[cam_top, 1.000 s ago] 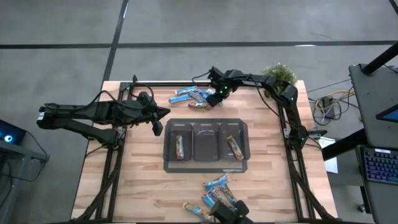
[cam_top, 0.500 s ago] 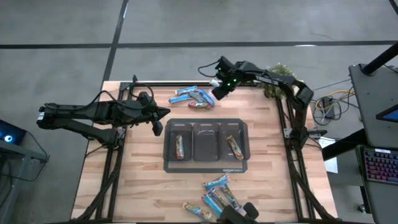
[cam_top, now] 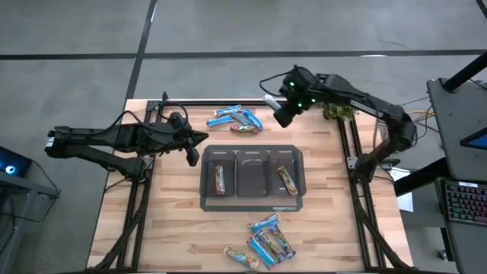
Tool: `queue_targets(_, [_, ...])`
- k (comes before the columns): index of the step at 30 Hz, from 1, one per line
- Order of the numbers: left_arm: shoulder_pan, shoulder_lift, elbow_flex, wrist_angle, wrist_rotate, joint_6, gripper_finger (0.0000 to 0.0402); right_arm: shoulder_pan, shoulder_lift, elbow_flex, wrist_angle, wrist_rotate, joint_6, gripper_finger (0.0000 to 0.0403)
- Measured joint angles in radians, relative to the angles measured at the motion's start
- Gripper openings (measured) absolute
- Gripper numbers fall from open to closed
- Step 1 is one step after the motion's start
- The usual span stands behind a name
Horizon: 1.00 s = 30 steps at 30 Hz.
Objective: Pick and place Granola Bars by type
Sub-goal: Put the yellow granola bar into the right black bin
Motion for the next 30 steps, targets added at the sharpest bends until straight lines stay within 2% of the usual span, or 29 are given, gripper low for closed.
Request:
queue_targets(13, [0.000, 0.000, 0.000, 0.000, 0.000, 0.000, 0.0000, 0.229, -0.103, 0.000, -0.123, -0.007, 0.203, 0.0028])
queue_targets(26, [0.000, 0.000, 0.000, 0.000, 0.000, 0.000, 0.0000, 0.480, -0.066, -0.007, -0.208, 0.000, 0.553, 0.0028])
queue_targets(30, [0.000, 0.000, 0.000, 0.000, 0.000, 0.000, 0.0000, 0.522, -0.052, -0.037, -0.208, 0.043, 0.654, 0.0028])
